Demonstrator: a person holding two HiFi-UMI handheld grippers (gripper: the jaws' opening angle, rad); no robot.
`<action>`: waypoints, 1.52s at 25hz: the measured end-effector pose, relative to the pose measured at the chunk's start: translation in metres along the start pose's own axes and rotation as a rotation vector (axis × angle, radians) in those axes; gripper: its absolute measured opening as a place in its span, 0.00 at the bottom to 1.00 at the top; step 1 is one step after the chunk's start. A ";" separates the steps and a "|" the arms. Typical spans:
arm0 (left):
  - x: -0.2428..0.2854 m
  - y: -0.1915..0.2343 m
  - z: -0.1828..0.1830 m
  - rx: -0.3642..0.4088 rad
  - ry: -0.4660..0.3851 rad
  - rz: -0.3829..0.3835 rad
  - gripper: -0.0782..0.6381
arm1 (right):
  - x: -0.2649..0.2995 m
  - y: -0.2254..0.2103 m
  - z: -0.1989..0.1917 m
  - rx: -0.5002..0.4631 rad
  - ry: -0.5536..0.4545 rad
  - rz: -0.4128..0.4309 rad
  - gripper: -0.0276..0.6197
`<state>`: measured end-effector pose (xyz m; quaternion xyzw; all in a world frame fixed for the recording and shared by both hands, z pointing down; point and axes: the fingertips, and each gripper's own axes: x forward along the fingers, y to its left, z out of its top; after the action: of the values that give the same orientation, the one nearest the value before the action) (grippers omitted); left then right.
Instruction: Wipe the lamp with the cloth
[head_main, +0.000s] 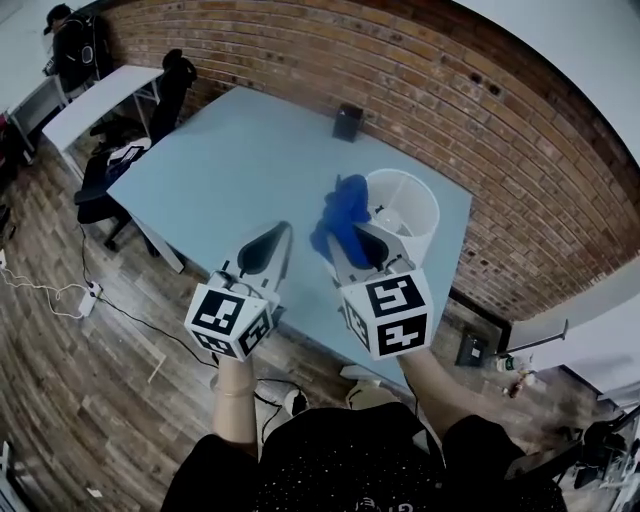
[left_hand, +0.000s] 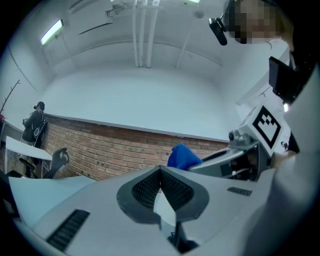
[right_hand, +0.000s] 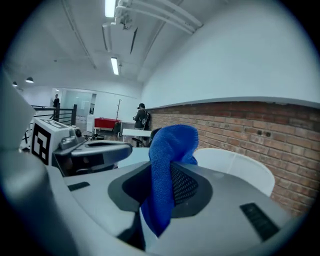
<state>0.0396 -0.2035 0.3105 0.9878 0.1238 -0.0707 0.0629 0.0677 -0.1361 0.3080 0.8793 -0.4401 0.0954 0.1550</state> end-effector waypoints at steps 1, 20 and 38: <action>-0.002 0.001 0.000 0.001 0.001 0.004 0.12 | 0.003 0.001 -0.007 0.016 0.002 -0.009 0.18; -0.022 0.012 -0.040 -0.016 0.111 0.058 0.12 | 0.015 0.072 -0.126 0.164 0.196 0.346 0.18; 0.005 -0.045 0.004 0.086 0.047 -0.039 0.12 | -0.094 -0.028 0.018 -0.345 -0.021 0.388 0.18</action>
<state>0.0330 -0.1598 0.3011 0.9884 0.1414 -0.0540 0.0162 0.0347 -0.0570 0.2571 0.7400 -0.6119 0.0376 0.2767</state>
